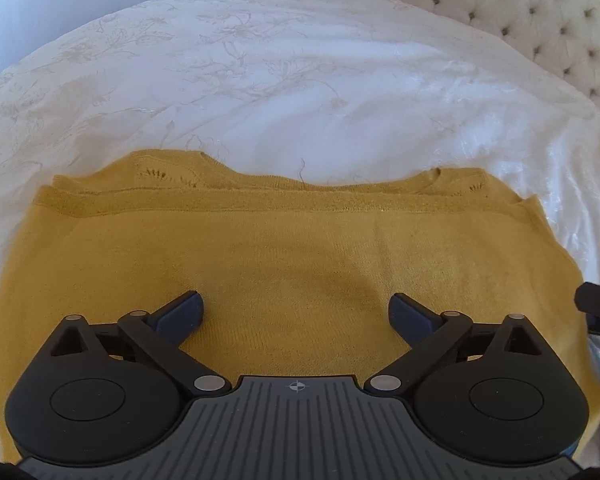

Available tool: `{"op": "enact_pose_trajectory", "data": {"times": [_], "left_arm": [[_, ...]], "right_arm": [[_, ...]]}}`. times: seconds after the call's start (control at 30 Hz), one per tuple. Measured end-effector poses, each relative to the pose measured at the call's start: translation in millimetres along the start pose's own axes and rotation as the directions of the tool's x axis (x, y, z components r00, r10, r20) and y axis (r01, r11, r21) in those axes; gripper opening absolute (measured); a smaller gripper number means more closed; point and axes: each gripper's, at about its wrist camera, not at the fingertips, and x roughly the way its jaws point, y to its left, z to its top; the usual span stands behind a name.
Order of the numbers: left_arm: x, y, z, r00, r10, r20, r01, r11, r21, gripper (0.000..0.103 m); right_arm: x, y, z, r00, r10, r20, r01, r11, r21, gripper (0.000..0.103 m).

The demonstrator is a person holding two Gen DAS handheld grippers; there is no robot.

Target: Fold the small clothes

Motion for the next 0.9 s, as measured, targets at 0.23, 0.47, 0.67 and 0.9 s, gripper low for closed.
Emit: {"op": "enact_pose_trajectory", "data": {"times": [0.23, 0.47, 0.67, 0.9], "left_arm": [[-38, 45, -12, 0.997, 0.060, 0.056, -0.057, 0.997, -0.054, 0.100], [-63, 95, -19, 0.987, 0.133, 0.091, -0.130, 0.991, -0.040, 0.100], [-72, 138, -23, 0.987, 0.118, 0.113, -0.106, 0.989, -0.107, 0.100], [-62, 181, -29, 0.988, 0.098, 0.116, -0.073, 0.977, -0.200, 0.100]], "right_arm": [[-2, 4, -6, 1.000, -0.005, 0.015, 0.006, 0.999, -0.049, 0.103], [5, 14, 2, 0.997, -0.070, -0.034, 0.069, 0.997, -0.027, 0.103], [19, 34, 11, 0.974, -0.202, -0.106, 0.197, 0.979, -0.058, 0.100], [19, 47, 10, 0.937, -0.328, -0.117, 0.319, 0.943, -0.088, 0.048]]}}
